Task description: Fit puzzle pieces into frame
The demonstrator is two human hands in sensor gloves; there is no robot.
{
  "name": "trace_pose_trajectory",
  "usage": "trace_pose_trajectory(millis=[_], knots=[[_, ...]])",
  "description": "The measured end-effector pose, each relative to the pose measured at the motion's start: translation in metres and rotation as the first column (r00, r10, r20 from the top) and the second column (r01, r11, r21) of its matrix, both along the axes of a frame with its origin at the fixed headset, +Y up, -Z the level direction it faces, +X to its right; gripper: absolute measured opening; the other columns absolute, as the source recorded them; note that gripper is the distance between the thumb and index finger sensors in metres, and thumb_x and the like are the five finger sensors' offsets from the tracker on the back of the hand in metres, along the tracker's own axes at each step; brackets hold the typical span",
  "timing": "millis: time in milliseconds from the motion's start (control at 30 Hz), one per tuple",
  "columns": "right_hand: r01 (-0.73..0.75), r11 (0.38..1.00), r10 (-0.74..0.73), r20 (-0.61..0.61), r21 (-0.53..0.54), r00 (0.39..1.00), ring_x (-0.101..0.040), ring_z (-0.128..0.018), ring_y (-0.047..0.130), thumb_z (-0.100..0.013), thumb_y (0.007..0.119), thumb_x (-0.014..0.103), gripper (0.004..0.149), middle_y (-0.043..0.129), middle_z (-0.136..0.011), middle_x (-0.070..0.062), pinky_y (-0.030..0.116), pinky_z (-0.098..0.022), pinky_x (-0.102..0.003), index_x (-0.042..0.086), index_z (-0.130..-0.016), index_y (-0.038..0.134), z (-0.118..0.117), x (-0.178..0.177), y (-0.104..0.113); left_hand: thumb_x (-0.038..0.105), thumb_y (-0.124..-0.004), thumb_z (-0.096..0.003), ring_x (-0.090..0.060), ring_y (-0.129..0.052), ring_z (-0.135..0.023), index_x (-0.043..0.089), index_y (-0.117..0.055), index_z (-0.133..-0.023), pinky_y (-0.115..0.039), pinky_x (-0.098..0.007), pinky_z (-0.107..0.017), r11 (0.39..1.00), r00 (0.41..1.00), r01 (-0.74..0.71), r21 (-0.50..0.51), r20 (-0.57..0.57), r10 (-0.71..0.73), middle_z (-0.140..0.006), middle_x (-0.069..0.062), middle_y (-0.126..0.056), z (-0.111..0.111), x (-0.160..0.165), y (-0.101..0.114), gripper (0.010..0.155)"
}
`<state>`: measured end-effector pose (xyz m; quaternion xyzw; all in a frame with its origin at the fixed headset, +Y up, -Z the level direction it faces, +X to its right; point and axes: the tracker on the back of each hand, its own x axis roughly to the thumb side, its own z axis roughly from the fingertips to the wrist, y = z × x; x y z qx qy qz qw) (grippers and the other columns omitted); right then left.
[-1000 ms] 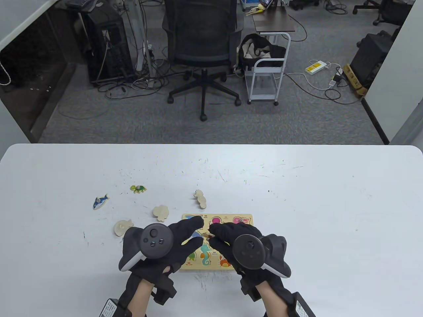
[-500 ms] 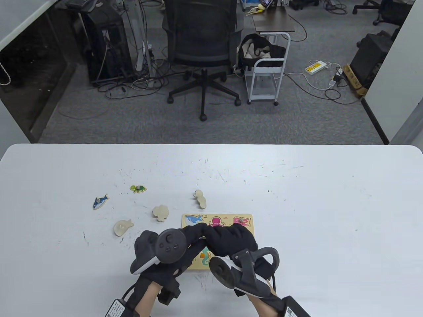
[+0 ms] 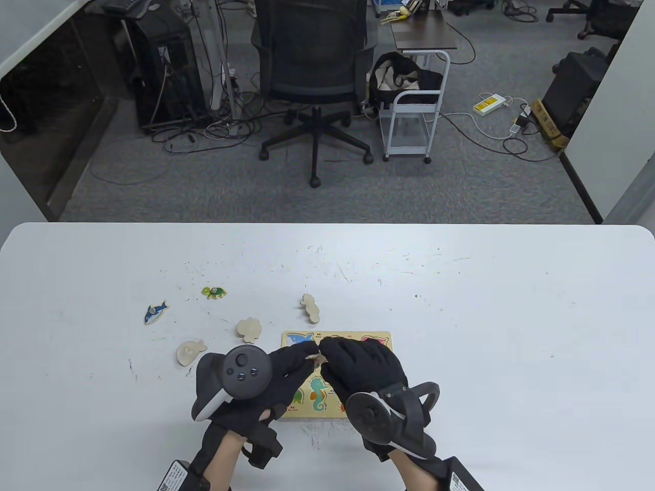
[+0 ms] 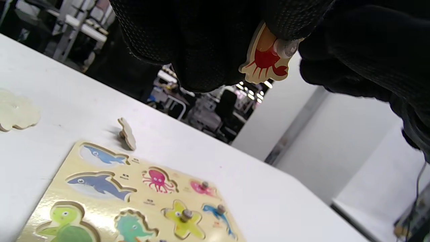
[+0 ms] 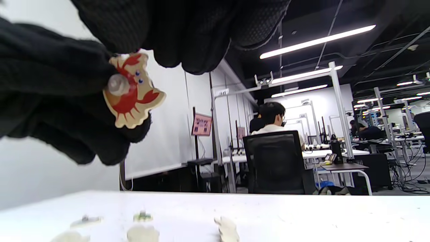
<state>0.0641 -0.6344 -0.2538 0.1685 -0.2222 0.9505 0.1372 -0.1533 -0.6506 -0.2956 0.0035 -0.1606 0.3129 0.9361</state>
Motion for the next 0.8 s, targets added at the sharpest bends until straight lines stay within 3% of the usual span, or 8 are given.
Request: trace_pose_trajectory(millis=[267,467,800], knots=[[0.014,1.0,-0.013,-0.024,0.025,1.0,-0.013,-0.071,0.099,-0.042,0.087,0.048,0.049,0.094,-0.083,0.01,0.077,-0.064,-0.043,0.036,-0.089,0.078,0.004,-0.007,-0.003,0.05,-0.07,-0.057,-0.015,-0.101,-0.082,0.03,-0.073,-0.103,-0.084,-0.038,-0.066,0.971,0.974,-0.224,-0.089,0.028,0.227,-0.095,0.006,-0.097,-0.003,-0.007,-0.003,0.05],[0.032,0.999,-0.032,0.014,0.023,0.999,-0.014,-0.072,0.098,-0.042,0.087,0.048,0.049,0.093,-0.083,0.01,0.077,-0.064,-0.043,0.036,-0.089,0.078,0.002,-0.003,-0.003,0.05,-0.069,-0.0575,-0.017,-0.1,-0.084,0.026,-0.07,-0.106,-0.084,-0.038,-0.067,0.943,0.946,-0.282,-0.175,0.116,0.304,-0.097,0.004,-0.095,-0.004,-0.002,-0.007,0.054],[0.029,1.0,-0.029,0.033,-0.012,0.999,-0.014,-0.072,0.097,-0.041,0.089,0.049,0.05,0.093,-0.083,0.01,0.076,-0.065,-0.044,0.036,-0.088,0.078,-0.003,0.0,-0.007,0.057,-0.066,-0.0563,-0.023,-0.095,-0.09,0.02,-0.062,-0.11,-0.08,-0.042,-0.07,0.938,0.928,-0.262,-0.226,0.208,0.309,-0.104,-0.002,-0.089,-0.006,0.004,-0.011,0.066]])
